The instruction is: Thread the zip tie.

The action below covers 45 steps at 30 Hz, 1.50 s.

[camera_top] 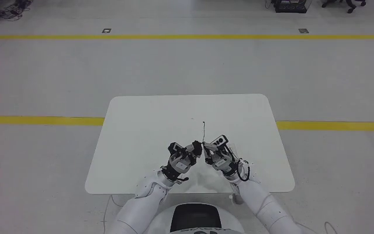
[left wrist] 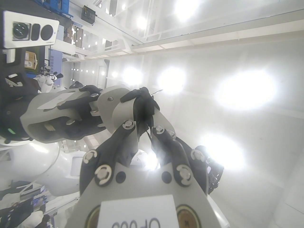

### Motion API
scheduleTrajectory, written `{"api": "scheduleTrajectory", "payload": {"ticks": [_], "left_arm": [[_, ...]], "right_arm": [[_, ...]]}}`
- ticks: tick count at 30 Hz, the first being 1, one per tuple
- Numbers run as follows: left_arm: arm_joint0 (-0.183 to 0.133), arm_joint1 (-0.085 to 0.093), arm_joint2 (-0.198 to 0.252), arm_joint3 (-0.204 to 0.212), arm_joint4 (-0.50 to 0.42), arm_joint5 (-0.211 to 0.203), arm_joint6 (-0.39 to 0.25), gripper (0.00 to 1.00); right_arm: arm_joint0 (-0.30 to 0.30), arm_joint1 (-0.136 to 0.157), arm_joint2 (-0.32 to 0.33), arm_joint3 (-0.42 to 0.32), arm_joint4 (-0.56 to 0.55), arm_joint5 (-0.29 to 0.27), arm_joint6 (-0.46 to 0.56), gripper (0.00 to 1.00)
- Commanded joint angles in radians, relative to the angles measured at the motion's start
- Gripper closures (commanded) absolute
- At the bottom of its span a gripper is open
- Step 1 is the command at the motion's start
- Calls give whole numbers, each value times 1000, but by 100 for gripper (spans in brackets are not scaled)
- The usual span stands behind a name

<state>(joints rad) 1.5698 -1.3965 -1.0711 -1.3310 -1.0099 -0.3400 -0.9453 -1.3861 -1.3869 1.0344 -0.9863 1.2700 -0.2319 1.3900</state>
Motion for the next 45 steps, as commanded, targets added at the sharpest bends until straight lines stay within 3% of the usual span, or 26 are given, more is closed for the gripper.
{"api": "scheduleTrajectory", "payload": {"ticks": [1,45], "left_arm": [[0,0,0,0,0,0,0,100],[-4,1,4,3,-8,0,5,100]], "right_arm": [[1,0,1,4,-2,0,0,100],[13,1,11,53,-64,17,0,100]]}}
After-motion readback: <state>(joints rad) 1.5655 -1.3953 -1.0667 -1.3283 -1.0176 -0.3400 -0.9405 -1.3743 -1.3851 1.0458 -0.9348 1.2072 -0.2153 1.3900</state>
